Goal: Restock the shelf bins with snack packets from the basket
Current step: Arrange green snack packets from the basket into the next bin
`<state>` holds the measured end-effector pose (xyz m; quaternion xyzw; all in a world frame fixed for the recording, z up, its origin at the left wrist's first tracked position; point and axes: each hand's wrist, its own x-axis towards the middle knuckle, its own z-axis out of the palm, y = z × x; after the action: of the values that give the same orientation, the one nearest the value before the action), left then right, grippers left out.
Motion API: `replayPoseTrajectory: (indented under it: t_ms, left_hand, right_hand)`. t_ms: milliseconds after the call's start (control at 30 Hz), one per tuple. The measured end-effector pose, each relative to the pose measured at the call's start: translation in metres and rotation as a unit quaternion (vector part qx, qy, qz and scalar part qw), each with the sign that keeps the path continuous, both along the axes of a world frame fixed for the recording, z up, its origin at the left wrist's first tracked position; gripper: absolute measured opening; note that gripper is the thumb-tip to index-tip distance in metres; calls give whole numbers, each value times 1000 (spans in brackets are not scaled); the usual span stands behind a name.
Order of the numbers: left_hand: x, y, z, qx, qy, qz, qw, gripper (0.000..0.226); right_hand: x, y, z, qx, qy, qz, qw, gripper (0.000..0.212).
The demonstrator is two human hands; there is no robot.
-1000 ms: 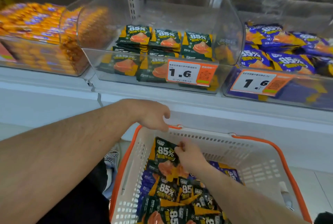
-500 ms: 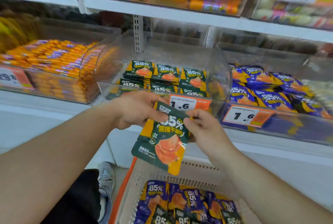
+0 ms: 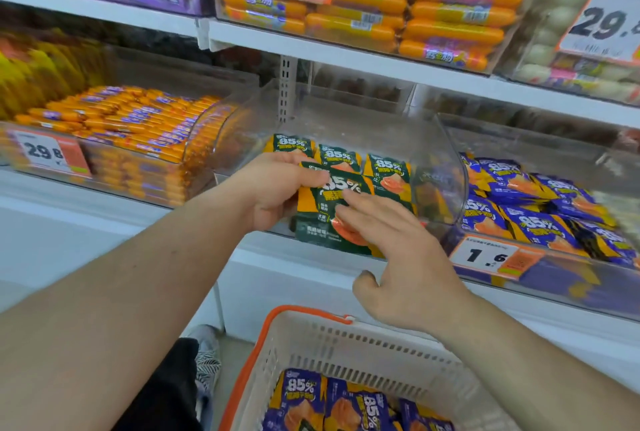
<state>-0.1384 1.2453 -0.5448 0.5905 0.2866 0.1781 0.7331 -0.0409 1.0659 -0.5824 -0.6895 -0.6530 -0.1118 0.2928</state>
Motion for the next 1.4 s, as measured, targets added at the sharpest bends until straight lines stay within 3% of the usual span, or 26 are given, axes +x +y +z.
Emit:
replayPoseTrajectory:
  t_ms: [133,233,300,367,433,500,633,700,933,1067,1267,1400]
  left_hand:
    - [-2,3,0,-2,14,-11,1000,22]
    - [-8,4,0,146,70,45,986,14]
    - [-12,7,0,322,130,98,933,27]
    - [-14,13,-1,485,196,148,840,31]
    - [-15,18,0,562,212,189,777,23]
    - [-14,22,-3,596,188,189,757,18]
    - [-6,18,-14,580,259,119,763,20]
    - [-2,17,-19,583,297,96,750,25]
    - [0,17,-19,585,300,105,747,26]
    - [2,17,-21,596,312,111,731,26]
    - [4,17,-22,598,312,111,730,25]
    - [5,18,-21,592,304,107,739,24]
  right_hand:
    - [11,17,0,35,-70,7,997,45]
    - [17,27,11,27,-21,27,999,42]
    - [19,33,30,24,74,-18,997,34]
    - [30,43,50,10,108,-109,988,30]
    - [45,61,68,-23,115,-165,979,31]
    - [57,84,76,-79,103,-164,978,37]
    - [82,136,62,-227,31,-156,961,40]
    - [95,158,49,-285,-14,-158,945,38]
    - [122,185,17,-403,-98,-173,893,37]
    - [126,187,4,-424,-111,-168,883,52]
    - [128,191,-1,-404,-118,-176,890,48]
    - [128,188,2,-399,-103,-178,894,56]
